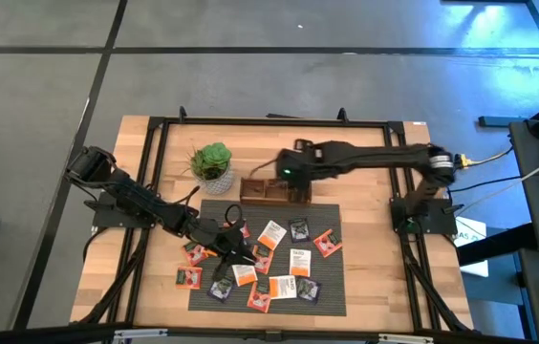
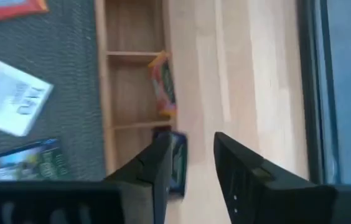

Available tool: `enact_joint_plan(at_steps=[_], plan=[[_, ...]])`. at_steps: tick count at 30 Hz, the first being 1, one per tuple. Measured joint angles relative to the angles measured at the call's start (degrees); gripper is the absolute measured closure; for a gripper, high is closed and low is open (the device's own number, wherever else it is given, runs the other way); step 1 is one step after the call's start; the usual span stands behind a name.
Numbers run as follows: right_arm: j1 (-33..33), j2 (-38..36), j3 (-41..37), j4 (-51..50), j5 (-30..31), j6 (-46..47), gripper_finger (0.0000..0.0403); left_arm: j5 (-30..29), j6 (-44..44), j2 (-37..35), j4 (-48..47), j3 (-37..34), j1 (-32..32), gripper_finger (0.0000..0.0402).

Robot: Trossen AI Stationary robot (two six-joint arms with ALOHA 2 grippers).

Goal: Pick & Place Tea
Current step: Put the white tea bag into the left section of the wooden organizer

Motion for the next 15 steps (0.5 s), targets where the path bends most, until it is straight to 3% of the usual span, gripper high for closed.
enact_joint_plan(at_steps=[4,8,15], plan=[[4.74,-10.21,-11.83,5.82,-0.86,8.04,0.0281,-5.72,0.15,0.54,1.18,0.0,-1.73,0.0343],[10.19,-18.86,-26.82,16.17,-5.41,20.58,0.0281,-10.0,3.33,3.89,6.88,0.5,-1.92,0.0343],[15.95,-26.55,-40.48,21.9,-11.91,34.48,0.0281,-1.51,8.03,15.36,6.97,12.12,3.33,0.0343]])
